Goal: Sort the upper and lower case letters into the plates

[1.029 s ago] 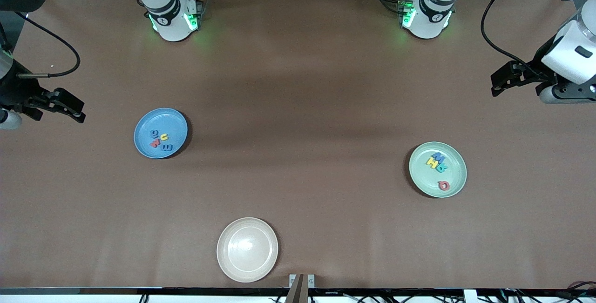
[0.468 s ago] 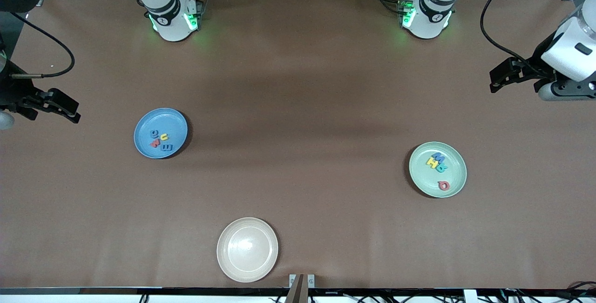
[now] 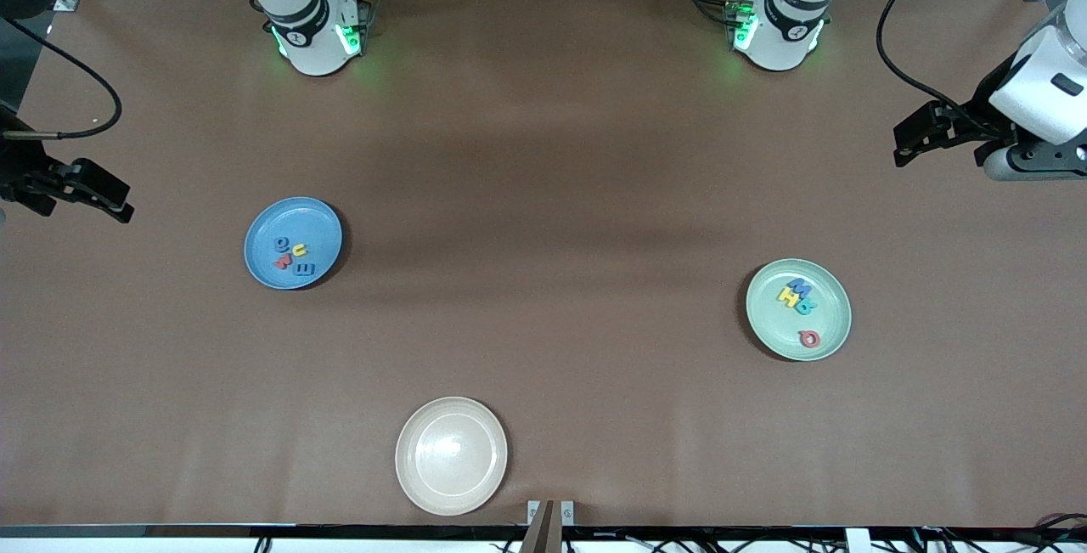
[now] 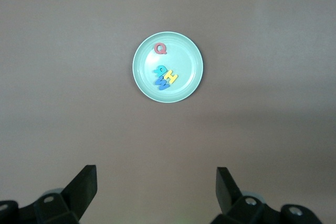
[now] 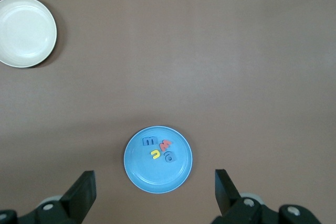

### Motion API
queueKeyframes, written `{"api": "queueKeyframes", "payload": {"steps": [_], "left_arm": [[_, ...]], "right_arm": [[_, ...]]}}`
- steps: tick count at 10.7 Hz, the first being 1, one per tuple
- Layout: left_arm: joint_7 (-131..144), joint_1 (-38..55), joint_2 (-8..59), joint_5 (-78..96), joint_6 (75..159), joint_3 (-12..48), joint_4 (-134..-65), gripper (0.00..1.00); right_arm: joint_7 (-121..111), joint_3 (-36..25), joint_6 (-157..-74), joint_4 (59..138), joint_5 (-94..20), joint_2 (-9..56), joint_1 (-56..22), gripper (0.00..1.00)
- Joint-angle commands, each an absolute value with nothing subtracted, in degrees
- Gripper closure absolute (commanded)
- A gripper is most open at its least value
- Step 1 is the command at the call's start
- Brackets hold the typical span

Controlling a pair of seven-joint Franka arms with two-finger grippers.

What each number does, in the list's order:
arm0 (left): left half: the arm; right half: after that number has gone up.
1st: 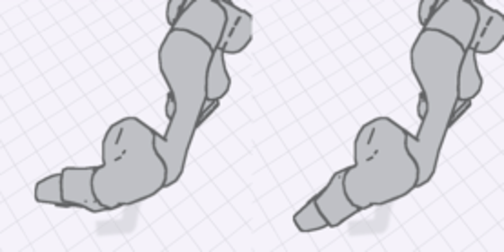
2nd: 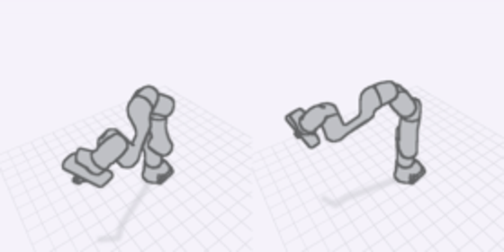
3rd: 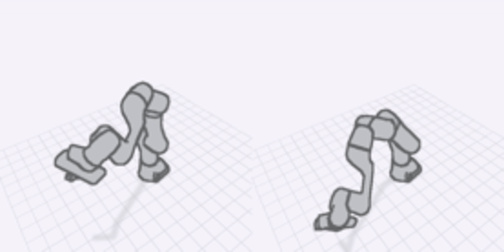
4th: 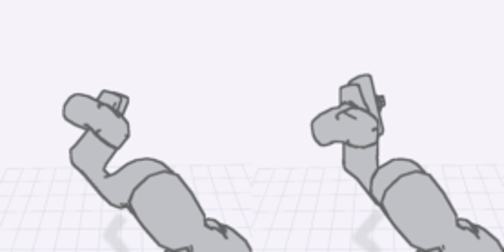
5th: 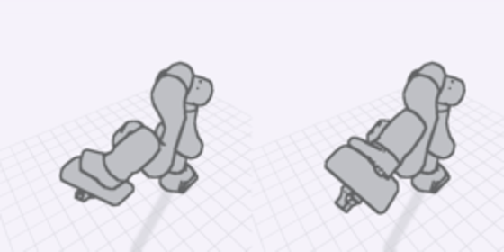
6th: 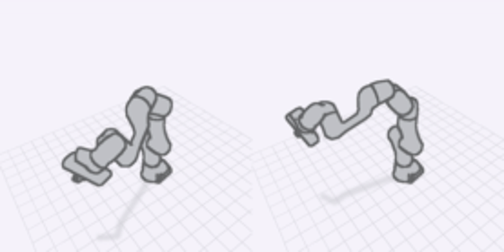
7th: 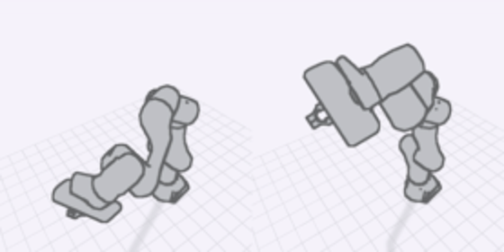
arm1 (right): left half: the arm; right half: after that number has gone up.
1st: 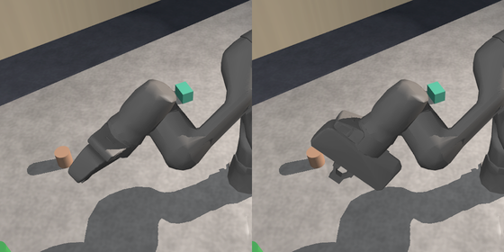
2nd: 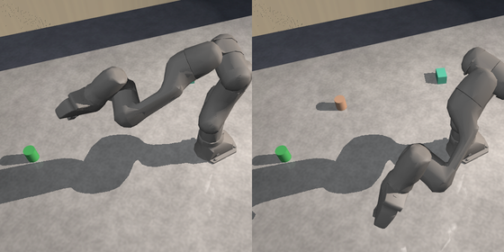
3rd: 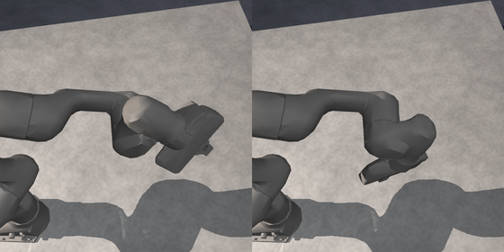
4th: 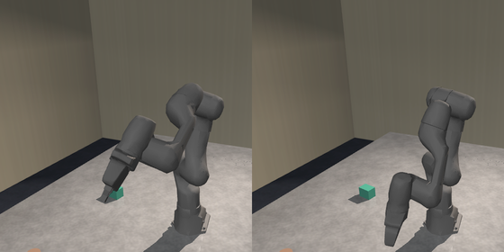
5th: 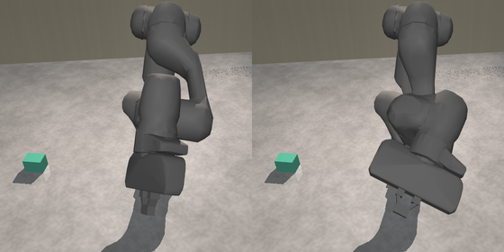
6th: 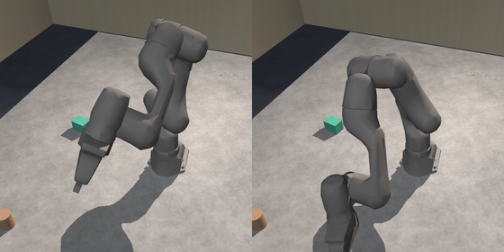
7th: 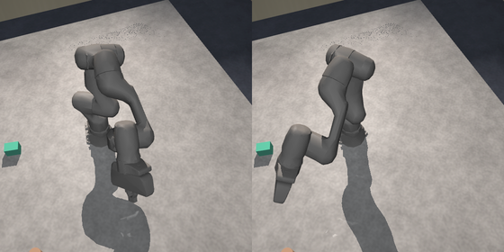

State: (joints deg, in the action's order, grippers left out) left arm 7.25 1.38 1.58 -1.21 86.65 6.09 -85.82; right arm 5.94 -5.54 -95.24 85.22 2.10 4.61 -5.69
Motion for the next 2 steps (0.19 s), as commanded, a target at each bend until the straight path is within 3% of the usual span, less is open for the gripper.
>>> {"api": "queueKeyframes", "payload": {"steps": [1,2], "left_arm": [[7.03,1.23,1.05,0.44,85.61,5.8,-85.43,0.0],[7.03,1.23,0.88,0.35,85.61,5.8,-85.43,0.0]], "right_arm": [[5.36,-5.19,-94.57,85.69,0.88,3.51,-4.83,0.0],[5.45,-5.1,-94.83,85.43,0.79,3.69,-4.83,0.0]]}}
